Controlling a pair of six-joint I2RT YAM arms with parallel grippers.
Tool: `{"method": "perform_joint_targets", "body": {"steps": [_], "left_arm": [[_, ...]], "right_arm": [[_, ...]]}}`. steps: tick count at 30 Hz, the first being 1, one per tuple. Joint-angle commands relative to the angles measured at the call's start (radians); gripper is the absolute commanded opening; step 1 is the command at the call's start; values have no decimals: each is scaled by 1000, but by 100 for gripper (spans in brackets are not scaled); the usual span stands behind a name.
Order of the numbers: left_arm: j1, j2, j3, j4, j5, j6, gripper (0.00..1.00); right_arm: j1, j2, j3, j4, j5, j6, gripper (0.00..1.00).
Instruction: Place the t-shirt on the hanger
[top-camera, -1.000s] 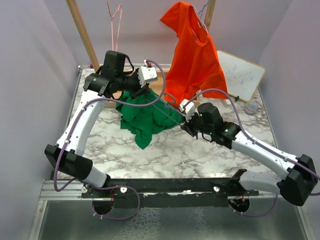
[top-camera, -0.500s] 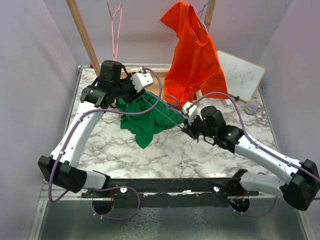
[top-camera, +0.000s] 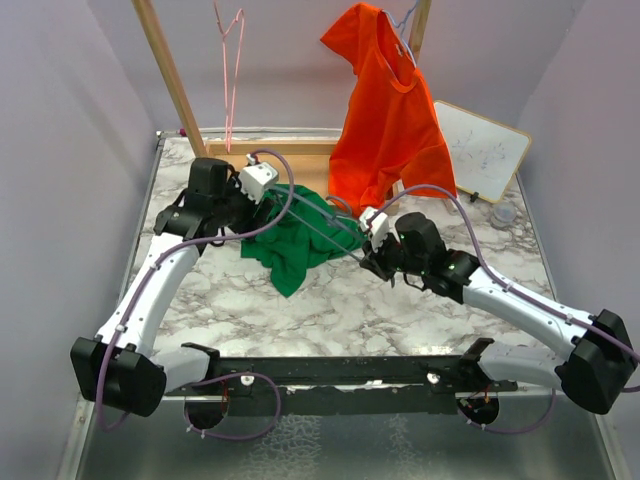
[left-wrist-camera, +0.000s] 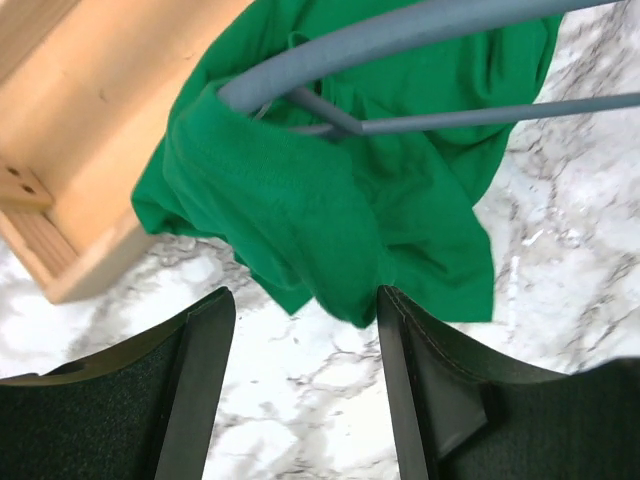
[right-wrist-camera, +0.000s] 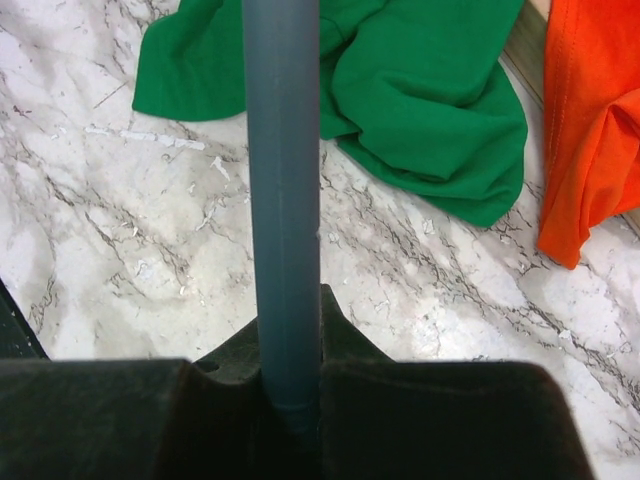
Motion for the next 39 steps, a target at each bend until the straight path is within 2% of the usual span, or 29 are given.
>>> {"method": "perform_joint_targets", "body": {"steps": [1, 4, 14, 16, 22, 25, 28, 31, 36, 39], "left_arm": [[42, -56, -40, 78, 107, -270, 62], [42, -76, -96, 135, 129, -336, 67], [51, -113, -299, 301, 172, -503, 66], [52, -108, -323, 340, 158, -509, 56], [74, -75, -287, 390, 150, -469, 0], [86, -57, -217, 317, 170, -371, 0], [90, -45, -115, 184, 188, -193, 0], [90, -20, 9, -39, 190, 55, 0], [90, 27, 194, -358, 115, 521, 0], [90, 59, 297, -497, 71, 719, 0]], "right_arm": [[4, 3, -5, 40, -20, -15, 1], [4, 8, -4, 35, -18, -15, 1], [3, 17, -2, 43, -12, -4, 1], [4, 18, 0, 45, -14, -3, 1], [3, 17, 6, 25, -21, -21, 1], [3, 14, 5, 3, -20, -31, 1], [3, 6, 8, -22, -21, -43, 1], [3, -2, 14, -57, -30, -62, 1], [3, -20, 12, -97, -68, -93, 1], [3, -27, 9, -101, -65, -105, 1]]}}
